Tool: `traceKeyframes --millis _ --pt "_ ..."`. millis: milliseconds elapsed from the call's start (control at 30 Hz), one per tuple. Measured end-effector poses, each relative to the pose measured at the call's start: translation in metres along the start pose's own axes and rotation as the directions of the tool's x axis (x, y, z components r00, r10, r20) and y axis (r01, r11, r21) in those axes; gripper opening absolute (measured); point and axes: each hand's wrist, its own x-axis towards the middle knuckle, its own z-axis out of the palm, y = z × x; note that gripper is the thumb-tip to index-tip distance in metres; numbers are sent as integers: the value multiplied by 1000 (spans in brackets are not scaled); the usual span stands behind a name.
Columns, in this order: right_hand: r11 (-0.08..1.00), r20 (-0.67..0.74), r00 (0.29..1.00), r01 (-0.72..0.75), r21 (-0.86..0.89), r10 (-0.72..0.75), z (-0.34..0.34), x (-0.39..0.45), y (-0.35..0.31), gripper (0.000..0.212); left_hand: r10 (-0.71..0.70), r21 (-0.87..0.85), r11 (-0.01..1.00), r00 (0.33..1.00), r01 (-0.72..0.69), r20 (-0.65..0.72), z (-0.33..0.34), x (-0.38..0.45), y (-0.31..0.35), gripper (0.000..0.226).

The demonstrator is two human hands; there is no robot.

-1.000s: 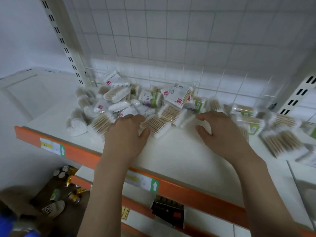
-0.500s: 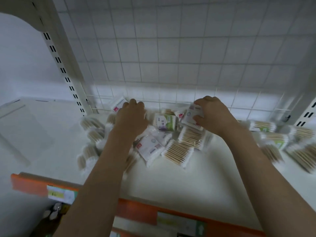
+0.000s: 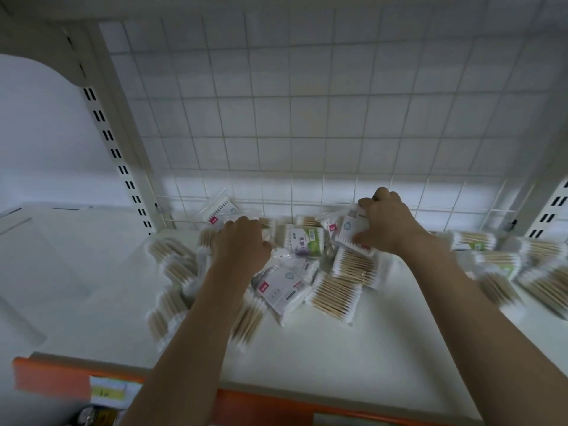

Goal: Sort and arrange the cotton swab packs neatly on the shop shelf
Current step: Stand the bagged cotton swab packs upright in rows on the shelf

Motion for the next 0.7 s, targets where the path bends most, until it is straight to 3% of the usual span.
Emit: traceKeyframes --millis 233,400,567,700 --pt "981 -80 996 55 184 -41 -8 -26 -10 37 86 -58 994 991 -92 -99 -15 -15 3 21" --pt "973 -193 981 54 226 -9 -20 -57 -9 25 146 -210 956 953 -205 -267 -32 -35 21 39" --pt "957 -289 957 75 280 10 -37 -96 4 44 259 -337 876 926 -345 -275 -37 -59 54 47" --pt "948 -327 938 -5 318 115 -42 -129 27 29 340 -400 817 907 -415 -248 -38 -73 85 50"
